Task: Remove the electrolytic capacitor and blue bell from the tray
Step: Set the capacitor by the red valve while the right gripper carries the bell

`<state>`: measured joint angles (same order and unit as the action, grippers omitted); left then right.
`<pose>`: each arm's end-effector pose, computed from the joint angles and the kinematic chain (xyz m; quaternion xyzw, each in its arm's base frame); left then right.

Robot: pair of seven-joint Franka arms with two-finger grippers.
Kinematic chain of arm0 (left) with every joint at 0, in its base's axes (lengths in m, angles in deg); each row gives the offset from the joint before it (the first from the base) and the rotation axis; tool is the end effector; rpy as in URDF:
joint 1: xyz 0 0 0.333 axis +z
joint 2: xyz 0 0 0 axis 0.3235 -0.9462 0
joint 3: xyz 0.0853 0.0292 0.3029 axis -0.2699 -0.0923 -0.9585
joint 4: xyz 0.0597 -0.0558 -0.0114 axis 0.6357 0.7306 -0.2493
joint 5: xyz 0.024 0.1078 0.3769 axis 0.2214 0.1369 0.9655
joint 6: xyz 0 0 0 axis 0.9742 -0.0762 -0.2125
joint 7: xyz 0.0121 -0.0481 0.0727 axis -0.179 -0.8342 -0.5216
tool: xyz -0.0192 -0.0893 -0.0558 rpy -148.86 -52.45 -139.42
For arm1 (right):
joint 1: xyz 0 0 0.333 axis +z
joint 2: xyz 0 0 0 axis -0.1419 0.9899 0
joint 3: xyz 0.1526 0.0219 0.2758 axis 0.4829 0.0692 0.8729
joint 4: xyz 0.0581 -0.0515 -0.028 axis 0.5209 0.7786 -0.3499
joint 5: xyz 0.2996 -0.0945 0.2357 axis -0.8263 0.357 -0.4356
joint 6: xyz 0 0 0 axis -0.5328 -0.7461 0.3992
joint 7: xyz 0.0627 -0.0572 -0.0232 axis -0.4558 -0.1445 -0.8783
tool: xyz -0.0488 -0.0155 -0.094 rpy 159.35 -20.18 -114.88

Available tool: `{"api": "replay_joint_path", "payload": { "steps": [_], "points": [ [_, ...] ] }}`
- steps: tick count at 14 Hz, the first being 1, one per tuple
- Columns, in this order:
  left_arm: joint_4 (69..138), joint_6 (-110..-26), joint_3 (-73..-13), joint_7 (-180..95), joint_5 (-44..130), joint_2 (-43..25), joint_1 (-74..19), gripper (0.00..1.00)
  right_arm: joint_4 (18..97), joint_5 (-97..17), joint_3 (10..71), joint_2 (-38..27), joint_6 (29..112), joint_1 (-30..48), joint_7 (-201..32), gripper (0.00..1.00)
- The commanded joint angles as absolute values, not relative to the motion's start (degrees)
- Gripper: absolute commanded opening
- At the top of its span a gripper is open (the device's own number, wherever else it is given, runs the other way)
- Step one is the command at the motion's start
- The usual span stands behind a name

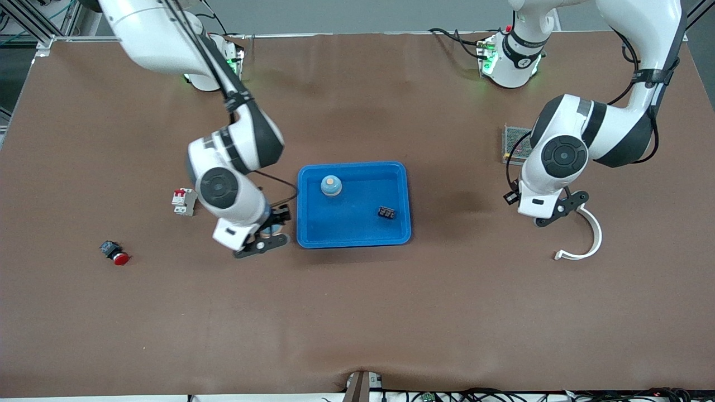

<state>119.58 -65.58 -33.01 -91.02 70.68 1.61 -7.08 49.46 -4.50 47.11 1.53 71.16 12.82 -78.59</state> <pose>0.5481 -0.1315 0.3181 -0.9586 -0.2460 0.0527 0.1335 0.6314 0.2574 0.3197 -0.9828 -0.1789 0.0462 0.0046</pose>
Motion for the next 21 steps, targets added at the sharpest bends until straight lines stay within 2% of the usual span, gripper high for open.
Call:
{"api": "replay_joint_path", "payload": {
  "steps": [1,4,10,15,21],
  "points": [
    [124.2,-69.8,-32.6,-88.0,73.8,3.3,-3.5,0.0,50.2,-4.1,48.2,-0.3,69.4,6.9,-90.1,0.57],
    [128.1,-76.0,-32.6,-83.8,74.1,3.0,-0.4,0.0,50.2,-4.1,48.2,-0.3,69.2,-0.2,-105.1,0.57],
    [129.7,-77.7,-32.6,-85.2,73.5,0.8,0.3,0.0,50.3,-4.1,48.2,0.3,69.9,-11.9,-128.1,0.57],
    [131.4,-78.0,-31.7,-97.3,73.2,-0.5,-0.4,0.0,51.8,-4.2,48.1,1.6,74.2,-17.8,-141.0,0.57],
    [133.7,-81.2,-31.2,-107.7,73.1,-3.5,-0.1,0.0,60.5,-4.3,48.3,1.2,82.7,-21.2,-145.8,0.57]
  ]
}}
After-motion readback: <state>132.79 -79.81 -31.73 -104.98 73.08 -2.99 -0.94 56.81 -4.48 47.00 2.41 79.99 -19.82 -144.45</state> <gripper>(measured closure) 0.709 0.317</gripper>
